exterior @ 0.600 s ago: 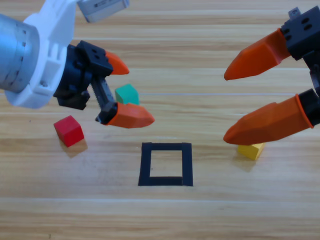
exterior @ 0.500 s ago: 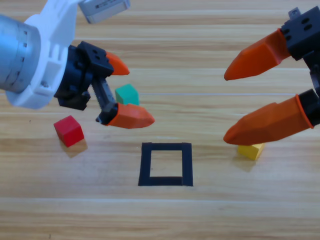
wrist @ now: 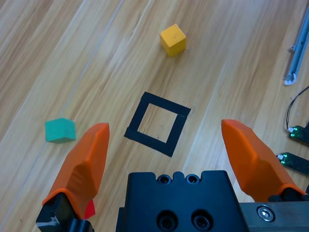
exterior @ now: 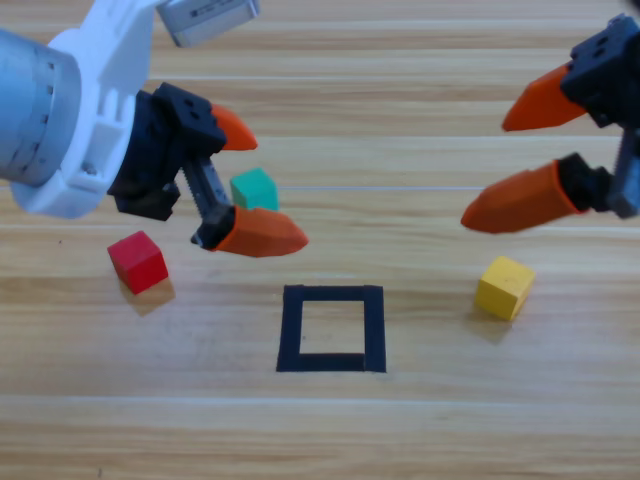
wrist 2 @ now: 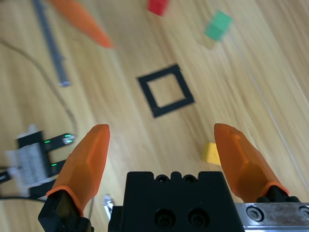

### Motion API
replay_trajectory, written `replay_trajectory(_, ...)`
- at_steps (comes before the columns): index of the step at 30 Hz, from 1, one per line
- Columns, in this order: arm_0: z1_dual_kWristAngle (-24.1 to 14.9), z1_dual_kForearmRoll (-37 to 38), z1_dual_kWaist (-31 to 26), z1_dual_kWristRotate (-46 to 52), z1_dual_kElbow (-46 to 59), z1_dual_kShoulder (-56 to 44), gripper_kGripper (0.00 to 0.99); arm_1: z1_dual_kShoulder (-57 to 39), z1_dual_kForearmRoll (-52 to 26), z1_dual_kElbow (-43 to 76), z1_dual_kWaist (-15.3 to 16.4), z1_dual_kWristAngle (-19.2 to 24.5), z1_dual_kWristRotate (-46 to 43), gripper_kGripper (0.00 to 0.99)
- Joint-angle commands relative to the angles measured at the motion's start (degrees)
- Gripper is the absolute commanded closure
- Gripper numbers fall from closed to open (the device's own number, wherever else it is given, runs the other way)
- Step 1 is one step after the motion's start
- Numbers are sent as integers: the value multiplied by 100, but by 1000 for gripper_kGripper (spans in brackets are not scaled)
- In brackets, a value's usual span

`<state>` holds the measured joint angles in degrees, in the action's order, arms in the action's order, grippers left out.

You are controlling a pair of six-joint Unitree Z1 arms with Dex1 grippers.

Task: Stack the blocks in the rectangular block: red at the bottom, yellow in the middle, green on top

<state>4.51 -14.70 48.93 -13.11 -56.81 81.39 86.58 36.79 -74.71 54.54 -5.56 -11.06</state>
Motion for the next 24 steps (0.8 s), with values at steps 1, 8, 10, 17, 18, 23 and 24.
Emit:
replay_trajectory(1,-442,-217,108,406,-181,35,0,1010,249,-272,91,951,614,34)
replay_trajectory(8,-1189,-1588,-1000,1768,-1877,421,0,1669,249,-703,12,1927,1554,1)
replay_trajectory(10,-1172,-2063,-1711,2243,-2211,615,0,1713,258,-747,-67,1997,1818,0)
replay_trajectory(17,-557,-2370,-3276,2647,-2123,1195,0,2328,689,-1107,-102,2199,2433,2)
replay_trajectory(18,-548,-2397,-3337,2700,-2079,1274,0,2557,988,-1327,-128,2191,2618,4)
replay_trajectory(23,-574,-2432,-3346,2673,-2009,1696,0,3374,1963,-2162,-269,2191,2864,5)
replay_trajectory(24,-574,-2458,-3337,2647,-2000,1792,0,3436,1998,-2171,-286,2182,2741,7)
